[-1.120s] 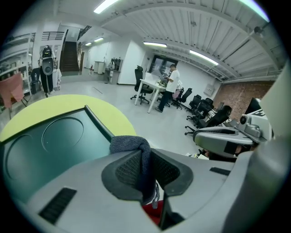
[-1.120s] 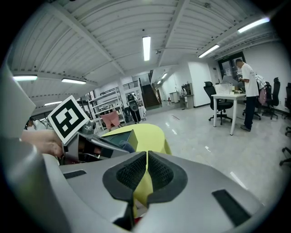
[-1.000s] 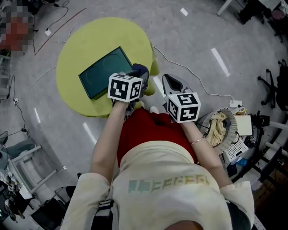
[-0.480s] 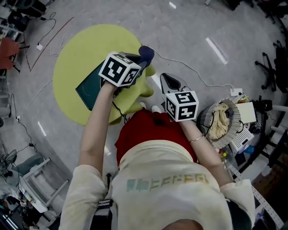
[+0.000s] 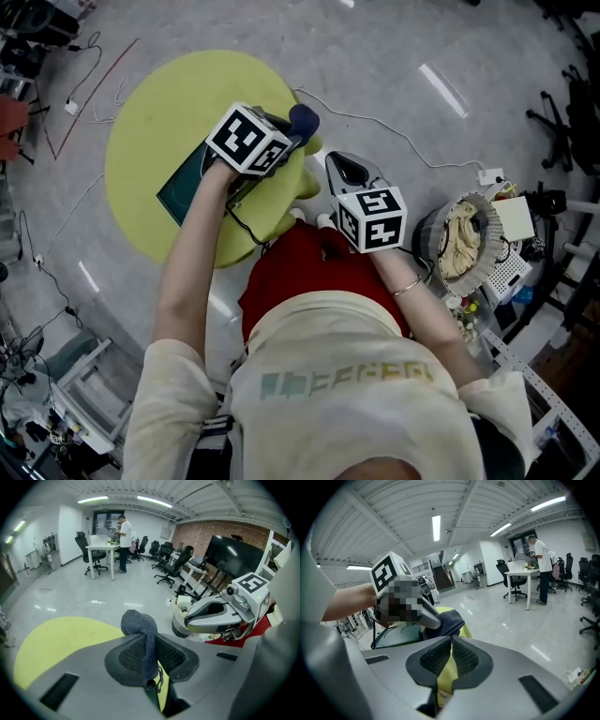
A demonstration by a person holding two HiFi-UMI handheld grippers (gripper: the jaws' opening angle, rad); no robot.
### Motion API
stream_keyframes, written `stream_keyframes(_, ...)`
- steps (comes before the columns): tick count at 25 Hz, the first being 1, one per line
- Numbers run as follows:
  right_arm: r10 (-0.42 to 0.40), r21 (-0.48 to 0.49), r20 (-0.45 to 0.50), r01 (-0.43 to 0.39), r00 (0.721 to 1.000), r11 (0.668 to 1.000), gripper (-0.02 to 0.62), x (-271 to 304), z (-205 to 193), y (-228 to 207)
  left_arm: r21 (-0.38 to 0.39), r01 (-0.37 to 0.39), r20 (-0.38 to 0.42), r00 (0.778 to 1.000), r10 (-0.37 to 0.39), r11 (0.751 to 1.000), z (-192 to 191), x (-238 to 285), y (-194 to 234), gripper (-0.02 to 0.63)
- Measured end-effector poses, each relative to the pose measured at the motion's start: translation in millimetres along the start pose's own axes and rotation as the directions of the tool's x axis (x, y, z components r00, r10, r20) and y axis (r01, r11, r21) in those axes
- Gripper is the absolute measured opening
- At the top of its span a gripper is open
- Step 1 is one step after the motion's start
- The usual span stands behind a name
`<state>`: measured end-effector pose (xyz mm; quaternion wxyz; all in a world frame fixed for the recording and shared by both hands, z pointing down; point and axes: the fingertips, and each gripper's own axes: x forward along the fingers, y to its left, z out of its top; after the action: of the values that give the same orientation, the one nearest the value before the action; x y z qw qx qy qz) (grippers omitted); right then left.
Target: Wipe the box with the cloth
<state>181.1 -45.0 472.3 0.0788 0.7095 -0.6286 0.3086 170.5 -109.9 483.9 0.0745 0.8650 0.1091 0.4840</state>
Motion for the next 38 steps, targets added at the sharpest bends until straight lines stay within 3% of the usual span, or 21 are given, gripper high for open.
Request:
stream_keyframes(6, 0.006, -0.006, -0.012, -0.006, 1.0, 1.0, 0.038, 8, -3, 14, 0.088, 0.044, -0.083, 0.996, -0.036, 0.995, -12, -1, -3, 0.071)
stream_keyframes(18, -0.007, -0.012, -0.022, 0.006, 1.0, 1.0, 0.038, 25, 4, 23, 0.126, 0.085, -0.146, 0.987, -0.066, 0.988, -24, -8, 19, 0.071)
stream_keyframes(29, 0.0, -0.023, -0.041, -0.001, 0.999, 1.0, 0.038, 50, 16, 35, 0.088, 0.071, -0.123, 0.991, -0.06, 0.994, -28, -19, 56, 0.071)
stream_keyframes(38, 0.034, -0.038, -0.075, -0.037, 0.997, 0.999, 0.038, 72, 18, 52, 0.065, 0.009, -0.086, 0.996, -0.003, 0.998, -31, -30, 87, 0.071)
